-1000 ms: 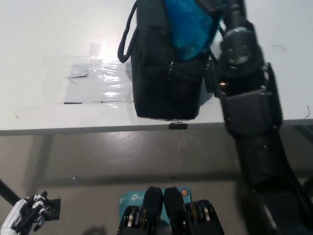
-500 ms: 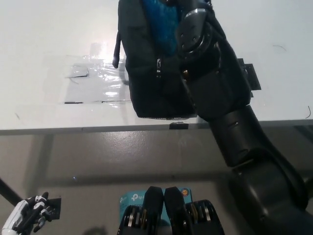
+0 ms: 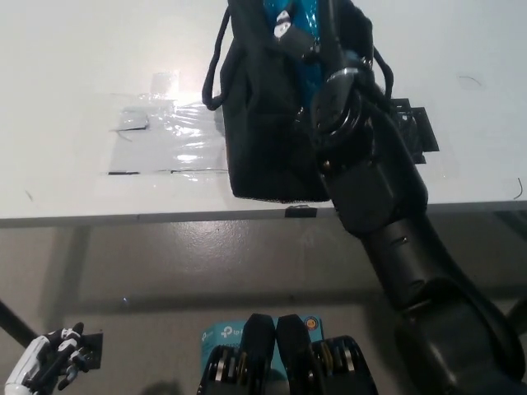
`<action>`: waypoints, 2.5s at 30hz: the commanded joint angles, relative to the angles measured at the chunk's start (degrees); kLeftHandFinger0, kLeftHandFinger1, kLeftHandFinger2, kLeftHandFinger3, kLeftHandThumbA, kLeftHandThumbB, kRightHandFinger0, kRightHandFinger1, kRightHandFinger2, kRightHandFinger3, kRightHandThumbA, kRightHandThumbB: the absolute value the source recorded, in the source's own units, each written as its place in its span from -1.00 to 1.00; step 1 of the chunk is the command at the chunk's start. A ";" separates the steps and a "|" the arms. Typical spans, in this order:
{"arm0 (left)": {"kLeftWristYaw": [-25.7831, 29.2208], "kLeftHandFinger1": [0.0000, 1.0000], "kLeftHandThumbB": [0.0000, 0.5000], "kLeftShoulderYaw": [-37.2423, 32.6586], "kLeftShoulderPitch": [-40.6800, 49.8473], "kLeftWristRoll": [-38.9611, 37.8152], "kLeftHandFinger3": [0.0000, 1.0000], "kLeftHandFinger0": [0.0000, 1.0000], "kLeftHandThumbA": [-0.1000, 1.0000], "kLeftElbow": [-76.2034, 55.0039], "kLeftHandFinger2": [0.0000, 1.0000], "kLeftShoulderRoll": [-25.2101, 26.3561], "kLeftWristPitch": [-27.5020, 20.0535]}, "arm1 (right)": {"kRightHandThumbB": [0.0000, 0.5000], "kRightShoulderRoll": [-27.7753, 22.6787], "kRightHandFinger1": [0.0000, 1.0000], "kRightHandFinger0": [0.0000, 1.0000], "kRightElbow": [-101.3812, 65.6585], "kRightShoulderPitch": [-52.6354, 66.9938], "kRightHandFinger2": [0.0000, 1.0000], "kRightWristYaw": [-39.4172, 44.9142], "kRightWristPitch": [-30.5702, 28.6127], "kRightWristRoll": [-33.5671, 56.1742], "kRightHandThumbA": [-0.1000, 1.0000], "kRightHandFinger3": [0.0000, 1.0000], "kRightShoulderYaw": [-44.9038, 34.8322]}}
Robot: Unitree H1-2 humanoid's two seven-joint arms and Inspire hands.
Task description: The robot uses its right hand to pick up a stack of plates kept in the middle of the desk and put it inside a bag kept next to it
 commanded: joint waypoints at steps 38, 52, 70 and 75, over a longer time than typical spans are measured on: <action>-2.33 -0.45 1.00 -1.61 0.02 -0.36 -0.05 -0.96 0.00 0.01 -0.08 0.13 -2.71 | 0.14 3.70 1.00 1.00 8.59 1.52 1.00 9.31 -0.31 -17.62 0.17 1.00 -9.25; -1.46 -0.47 1.00 -1.97 0.18 0.29 -0.14 -0.97 -0.05 -0.03 -0.15 0.25 -1.78 | 1.00 2.10 1.00 1.00 2.62 -4.37 1.00 17.05 -0.31 -27.29 0.80 1.00 -8.85; -1.91 -0.45 1.00 -2.26 0.89 0.14 -0.24 -0.95 -0.10 0.60 -0.19 -0.05 -1.79 | 1.00 3.09 1.00 1.00 2.65 -18.99 1.00 26.94 -0.31 -37.73 1.00 1.00 -19.51; -1.68 -0.45 1.00 -2.30 1.20 0.03 -0.25 -0.93 -0.12 0.70 -0.22 -0.34 -1.46 | 1.00 2.79 1.00 1.00 5.24 -26.74 1.00 28.14 -0.31 -38.95 1.00 1.00 -25.24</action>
